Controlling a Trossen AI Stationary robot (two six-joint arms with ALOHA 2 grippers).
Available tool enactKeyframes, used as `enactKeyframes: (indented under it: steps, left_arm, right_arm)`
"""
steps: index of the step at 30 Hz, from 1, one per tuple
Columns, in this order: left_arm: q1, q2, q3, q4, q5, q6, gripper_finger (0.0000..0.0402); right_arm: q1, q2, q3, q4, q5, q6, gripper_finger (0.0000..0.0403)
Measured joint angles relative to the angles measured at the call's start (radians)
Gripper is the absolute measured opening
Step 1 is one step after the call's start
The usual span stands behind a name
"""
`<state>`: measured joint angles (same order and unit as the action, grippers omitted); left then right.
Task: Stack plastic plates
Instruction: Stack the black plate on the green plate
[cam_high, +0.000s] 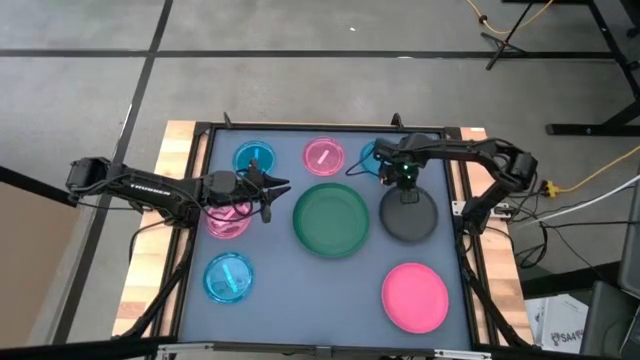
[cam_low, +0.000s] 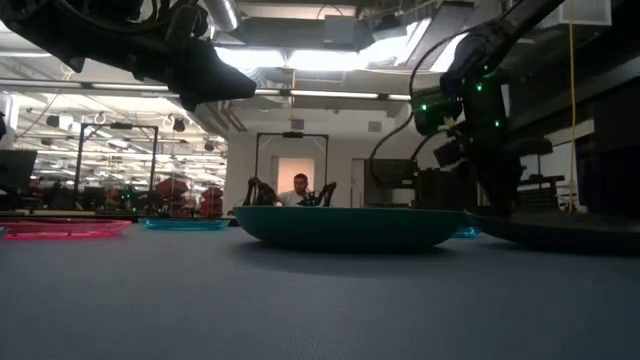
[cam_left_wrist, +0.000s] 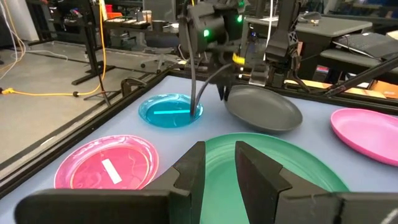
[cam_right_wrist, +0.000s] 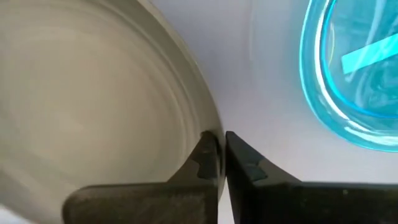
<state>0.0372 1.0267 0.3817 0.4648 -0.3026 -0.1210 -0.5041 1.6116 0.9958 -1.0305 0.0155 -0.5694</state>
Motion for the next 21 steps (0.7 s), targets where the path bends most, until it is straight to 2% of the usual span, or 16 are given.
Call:
enactKeyframes:
  steps: [8, 15, 21]
  left_arm:
    - [0.000, 0.000, 0.000, 0.000, -0.014, 0.000, 0.0082]
    - [0.000, 0.000, 0.000, 0.000, -0.018, 0.000, 0.0082]
    - [0.000, 0.000, 0.000, 0.000, -0.018, -0.001, 0.0082]
  right_arm:
    - [0.000, -0.058, 0.092, -0.099, -0.014, 0.016, 0.0001]
    - [0.000, -0.088, 0.200, -0.179, -0.084, 0.042, 0.0001]
    - [0.000, -0.089, 0.295, -0.165, -0.239, 0.090, 0.0001]
